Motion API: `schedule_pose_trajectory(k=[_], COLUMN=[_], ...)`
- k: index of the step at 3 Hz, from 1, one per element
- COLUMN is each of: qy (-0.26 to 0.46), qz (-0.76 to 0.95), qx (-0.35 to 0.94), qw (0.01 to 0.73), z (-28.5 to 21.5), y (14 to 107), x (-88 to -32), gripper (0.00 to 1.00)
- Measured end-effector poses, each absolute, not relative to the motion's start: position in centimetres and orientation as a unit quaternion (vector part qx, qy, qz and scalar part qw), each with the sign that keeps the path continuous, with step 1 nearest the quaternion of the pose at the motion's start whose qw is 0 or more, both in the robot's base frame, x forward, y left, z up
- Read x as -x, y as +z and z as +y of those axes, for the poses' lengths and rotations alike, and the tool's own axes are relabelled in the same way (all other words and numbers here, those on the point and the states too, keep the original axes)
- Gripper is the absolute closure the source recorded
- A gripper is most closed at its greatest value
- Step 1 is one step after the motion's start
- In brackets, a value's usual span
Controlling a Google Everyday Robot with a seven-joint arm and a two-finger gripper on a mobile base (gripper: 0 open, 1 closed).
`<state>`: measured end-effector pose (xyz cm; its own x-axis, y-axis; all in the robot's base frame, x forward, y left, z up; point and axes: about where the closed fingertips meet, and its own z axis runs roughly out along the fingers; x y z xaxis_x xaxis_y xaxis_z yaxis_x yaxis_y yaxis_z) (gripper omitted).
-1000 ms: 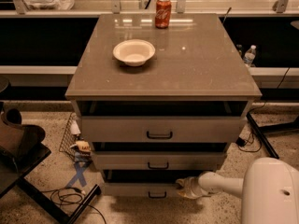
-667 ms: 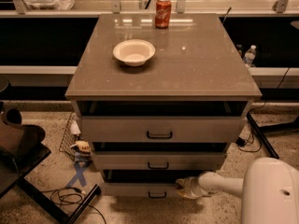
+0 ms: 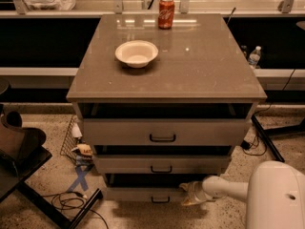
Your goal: Open bottom drawer
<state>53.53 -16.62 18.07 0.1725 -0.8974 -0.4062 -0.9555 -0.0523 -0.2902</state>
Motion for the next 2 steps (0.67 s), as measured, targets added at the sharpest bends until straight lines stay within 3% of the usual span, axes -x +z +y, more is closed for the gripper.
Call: schedule_pose_trajectory(k=[1,2], qy=[0.059,0.059], qz=[0.640,0.640], qx=[0.723,0.723], qw=[0.252,0.252], z=[-16.47,-16.47], y=[17.96,17.95], x=[-53.42,-53.41], gripper=[0.00,0.00])
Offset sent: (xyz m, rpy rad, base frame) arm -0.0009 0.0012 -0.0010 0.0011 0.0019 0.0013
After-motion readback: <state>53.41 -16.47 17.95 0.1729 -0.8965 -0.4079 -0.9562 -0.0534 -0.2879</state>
